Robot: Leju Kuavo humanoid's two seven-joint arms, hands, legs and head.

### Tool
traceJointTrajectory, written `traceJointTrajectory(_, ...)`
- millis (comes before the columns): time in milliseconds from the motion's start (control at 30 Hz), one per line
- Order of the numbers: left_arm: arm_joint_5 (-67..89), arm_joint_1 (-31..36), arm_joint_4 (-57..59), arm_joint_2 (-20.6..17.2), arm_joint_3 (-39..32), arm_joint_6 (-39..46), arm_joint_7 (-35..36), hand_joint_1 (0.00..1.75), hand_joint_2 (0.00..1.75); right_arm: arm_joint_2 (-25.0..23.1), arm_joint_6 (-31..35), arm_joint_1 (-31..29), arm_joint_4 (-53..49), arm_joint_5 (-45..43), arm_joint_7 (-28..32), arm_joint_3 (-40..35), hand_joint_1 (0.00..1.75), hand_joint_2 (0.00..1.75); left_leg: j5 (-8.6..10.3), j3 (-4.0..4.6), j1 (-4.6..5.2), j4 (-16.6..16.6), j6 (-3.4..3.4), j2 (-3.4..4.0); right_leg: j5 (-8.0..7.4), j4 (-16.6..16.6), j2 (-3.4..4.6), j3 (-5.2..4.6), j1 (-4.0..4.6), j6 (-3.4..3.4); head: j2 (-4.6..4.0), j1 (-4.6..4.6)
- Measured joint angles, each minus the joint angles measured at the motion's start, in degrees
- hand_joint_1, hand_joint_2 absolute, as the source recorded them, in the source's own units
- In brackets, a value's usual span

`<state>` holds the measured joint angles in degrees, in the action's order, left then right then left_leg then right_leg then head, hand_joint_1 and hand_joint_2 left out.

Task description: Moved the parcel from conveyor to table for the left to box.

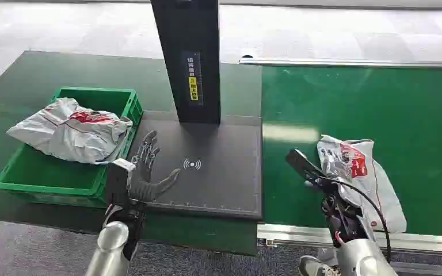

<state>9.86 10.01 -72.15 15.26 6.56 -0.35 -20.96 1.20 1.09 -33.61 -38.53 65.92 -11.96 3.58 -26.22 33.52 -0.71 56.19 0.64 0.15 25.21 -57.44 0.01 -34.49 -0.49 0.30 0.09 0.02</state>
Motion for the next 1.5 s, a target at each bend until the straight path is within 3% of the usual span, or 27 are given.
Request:
traceJointTrajectory(633, 0.1, -0.1, 0.0, 0.6, -0.7, -0.5, 0.5, 0.00, 1.75, 0.6, -1.3, -1.5, 5.8, 1.3, -0.3, 0.5, 0.00, 1.75, 0.00, 0.01, 0.00, 0.0, 0.00, -0.01, 0.00, 0.0, 0.00, 0.02, 0.00, 0.00, 0.00, 0.00)
traceJointTrajectory(833, -0.1, -2.3, -2.7, 0.6, -1.0, -0.6, 0.6, 0.00, 1.75, -0.7, 13.5, -0.9, -0.4, -3.1, 9.7, 0.8, 0.00, 1.75, 0.00, 0.02, 0.00, 0.0, 0.00, 0.02, 0.00, 0.0, 0.01, -0.04, 0.00, 0.00, 0.00, 0.00)
traceJointTrajectory(1033, -0.3, -3.4, -4.5, 0.6, -1.2, -0.7, 0.5, 0.00, 1.75, -2.8, 18.0, 2.2, -12.5, -8.8, 17.0, 1.0, 0.00, 1.75, 0.00, 0.04, -0.01, 0.0, 0.01, 0.03, 0.01, 0.0, 0.00, -0.04, 0.01, -0.01, 0.00, 0.00)
traceJointTrajectory(1233, -0.6, -3.1, -4.1, 0.6, -1.2, -0.4, -1.1, 0.00, 1.75, -5.1, 18.2, 4.1, -19.3, -11.4, 20.7, -0.3, 0.00, 1.75, 0.00, 0.02, 0.00, 0.0, 0.00, 0.06, 0.00, 0.0, 0.01, -0.03, 0.00, 0.00, 0.00, 0.00)
traceJointTrajectory(1333, -0.8, -2.8, -3.5, 0.6, -1.1, -0.1, -1.9, 0.00, 1.75, -5.8, 18.8, 4.9, -21.3, -10.5, 19.8, -1.2, 0.00, 1.75, 0.00, 0.02, 0.00, 0.0, 0.00, 0.04, 0.00, 0.0, 0.00, -0.03, 0.00, 0.00, 0.00, -0.02)
traceJointTrajectory(1467, -0.9, -1.6, -1.7, 0.4, -0.9, 0.2, -2.3, 0.00, 1.75, -5.5, 6.8, 4.8, -20.4, -1.6, 5.0, -2.8, 0.00, 1.75, 0.00, 0.04, 0.00, 0.0, 0.00, 0.01, 0.01, 0.0, -0.03, -0.03, 0.00, 0.00, 0.00, 0.00)
traceJointTrajectory(1500, -0.9, -1.3, -1.2, 0.4, -0.9, 0.2, -2.3, 0.00, 1.75, -5.4, 6.4, 4.8, -19.6, -0.5, 3.9, -3.0, 0.00, 1.75, 0.01, 0.05, 0.00, 0.0, 0.00, -0.02, 0.01, 0.0, -0.02, -0.03, 0.00, 0.00, 0.00, 0.04)
